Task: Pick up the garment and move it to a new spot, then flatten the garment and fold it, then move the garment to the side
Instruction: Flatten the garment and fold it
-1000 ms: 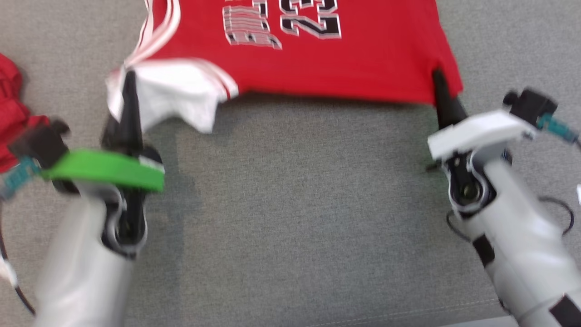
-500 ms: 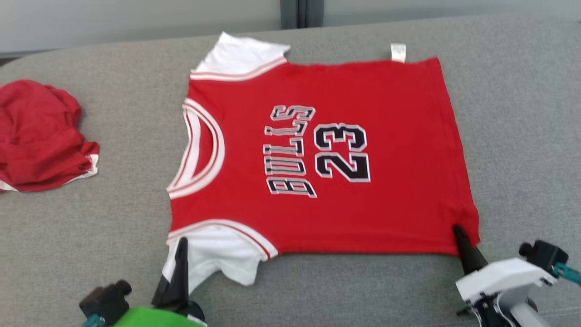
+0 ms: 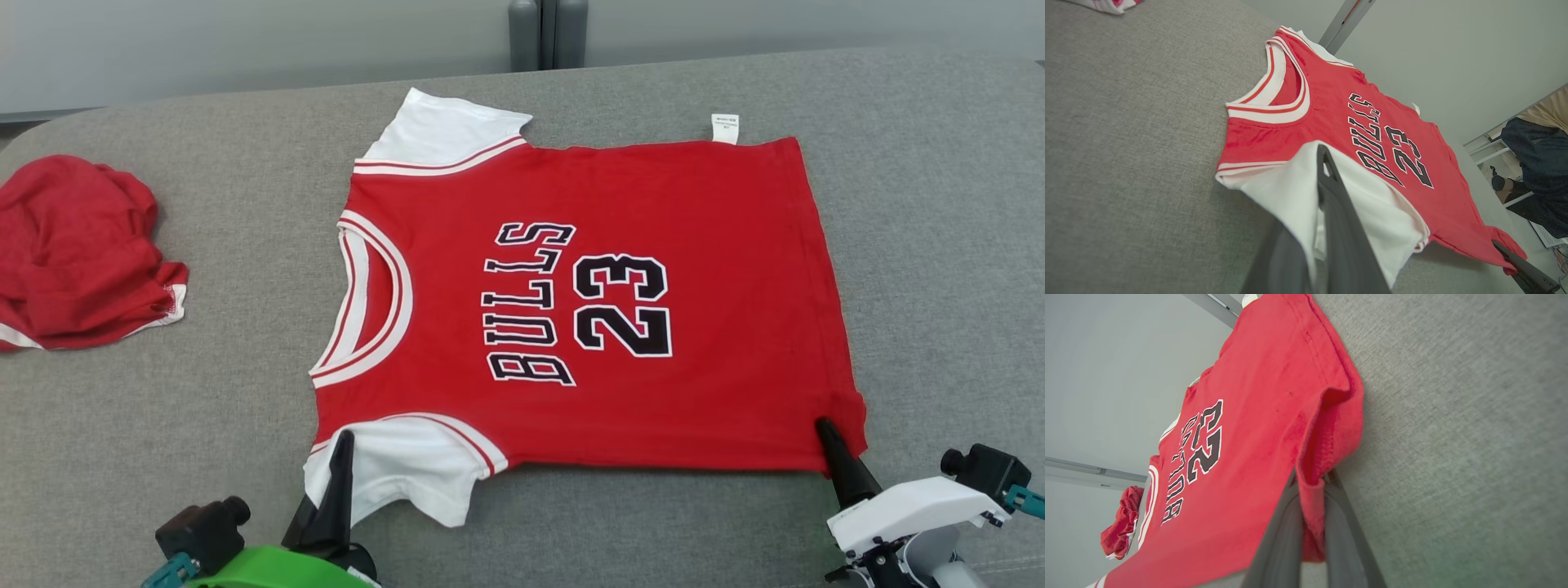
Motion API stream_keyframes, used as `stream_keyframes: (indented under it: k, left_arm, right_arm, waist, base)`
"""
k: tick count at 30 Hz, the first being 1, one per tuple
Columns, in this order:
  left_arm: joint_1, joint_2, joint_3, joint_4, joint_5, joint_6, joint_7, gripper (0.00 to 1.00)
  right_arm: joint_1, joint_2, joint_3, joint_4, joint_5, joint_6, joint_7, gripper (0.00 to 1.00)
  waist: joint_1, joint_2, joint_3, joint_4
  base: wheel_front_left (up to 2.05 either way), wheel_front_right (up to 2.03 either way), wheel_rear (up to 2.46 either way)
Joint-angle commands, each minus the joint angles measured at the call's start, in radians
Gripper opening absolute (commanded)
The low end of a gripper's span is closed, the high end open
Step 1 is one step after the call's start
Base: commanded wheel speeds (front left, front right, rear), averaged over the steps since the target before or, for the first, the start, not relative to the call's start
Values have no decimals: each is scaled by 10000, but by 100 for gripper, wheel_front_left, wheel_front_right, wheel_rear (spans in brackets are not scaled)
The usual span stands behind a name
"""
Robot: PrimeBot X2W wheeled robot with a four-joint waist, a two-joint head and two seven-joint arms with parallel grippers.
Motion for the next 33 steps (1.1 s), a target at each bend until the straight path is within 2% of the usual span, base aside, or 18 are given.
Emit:
stream_keyframes:
  k: [1,7,11,21,32,33]
  left_arm:
    - [-347,137,-8,55,5,-60,75,0]
    - [-1127,275,-30,445,-238,-176,423,0]
    - [-1629,424,-122,791,-344,-248,726,0]
    - [-3217,749,-315,1975,-599,-373,1134,0]
    - [-5007,841,-818,3719,-834,-422,1103,0]
    - [-5135,836,-863,3884,-876,-423,1124,13]
  right_arm:
    - [-155,70,-150,-106,34,-15,141,0]
    - [-492,476,-738,-419,357,-13,985,0]
    - [-799,643,-1102,-282,205,-13,1569,0]
    - [-1719,1535,-2303,-67,278,-10,2669,0]
    - [-2973,1943,-3217,414,-876,-9,3058,0]
    - [-3085,1962,-3265,507,-966,-9,3083,0]
  waist:
    - [1,-1,54,-49]
    - [1,-1,143,-214]
    - [1,-1,197,-295]
    - [1,-1,482,-446]
    - [1,-1,821,-609]
    - [1,-1,858,-622]
  base:
    - [0,0,0]
    - [0,0,0]
    - [0,0,0]
    - [0,0,0]
    - [0,0,0]
    - [0,0,0]
